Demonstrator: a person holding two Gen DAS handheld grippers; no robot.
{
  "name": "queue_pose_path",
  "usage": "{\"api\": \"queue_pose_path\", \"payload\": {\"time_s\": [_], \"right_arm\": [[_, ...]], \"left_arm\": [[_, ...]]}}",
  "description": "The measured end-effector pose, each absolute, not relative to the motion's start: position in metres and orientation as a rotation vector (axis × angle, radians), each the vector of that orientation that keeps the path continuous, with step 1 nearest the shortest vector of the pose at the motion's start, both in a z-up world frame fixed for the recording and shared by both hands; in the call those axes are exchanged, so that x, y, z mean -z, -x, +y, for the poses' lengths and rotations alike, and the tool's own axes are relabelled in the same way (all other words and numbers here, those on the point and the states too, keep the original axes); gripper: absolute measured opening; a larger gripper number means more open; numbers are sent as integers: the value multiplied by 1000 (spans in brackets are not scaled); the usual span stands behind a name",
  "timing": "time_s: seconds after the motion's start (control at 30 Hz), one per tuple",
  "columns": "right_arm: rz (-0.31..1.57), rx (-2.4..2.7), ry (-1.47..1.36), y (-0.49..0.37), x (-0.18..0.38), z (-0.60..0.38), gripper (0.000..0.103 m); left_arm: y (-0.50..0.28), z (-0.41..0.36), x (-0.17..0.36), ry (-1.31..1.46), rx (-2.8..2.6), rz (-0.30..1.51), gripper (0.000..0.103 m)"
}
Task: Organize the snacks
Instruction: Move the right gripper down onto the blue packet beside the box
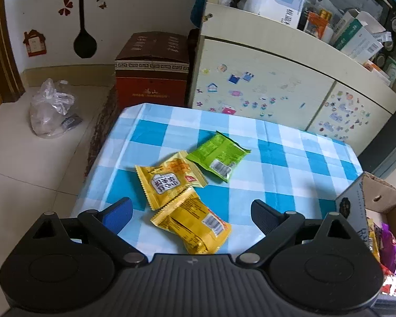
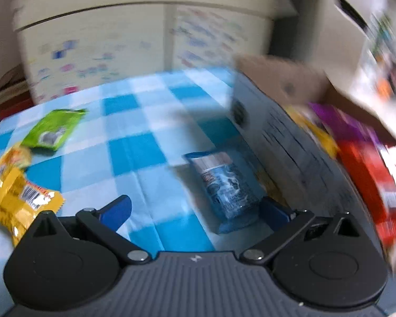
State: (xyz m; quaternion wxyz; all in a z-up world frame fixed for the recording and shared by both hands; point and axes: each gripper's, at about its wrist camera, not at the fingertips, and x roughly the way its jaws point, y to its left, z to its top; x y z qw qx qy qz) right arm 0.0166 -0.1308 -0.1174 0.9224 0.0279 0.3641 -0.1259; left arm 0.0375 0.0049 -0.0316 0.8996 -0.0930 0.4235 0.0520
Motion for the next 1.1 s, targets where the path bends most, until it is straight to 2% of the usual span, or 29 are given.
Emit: {"api": "queue_pose_path", "payload": {"time_s": [0.27,0.47,0.67,0.87,1.1], "right_arm": [[685,66,95,-18,108,-127,102],[711,205,70,-18,108,-130,102],[806,349,-196,-27,109,-140,102],[809,473,-282,-51,118,-150,102],[765,284,-161,-78,119,-141,102]], "left_arm": [[-39,23,32,246,-188,895,98],[-34,23,26,278,-164,887,99],[-32,19,25,281,-139,886,99],[-33,24,25,300,-161,885,99],[-35,26,23,303,-176,880,99]]}}
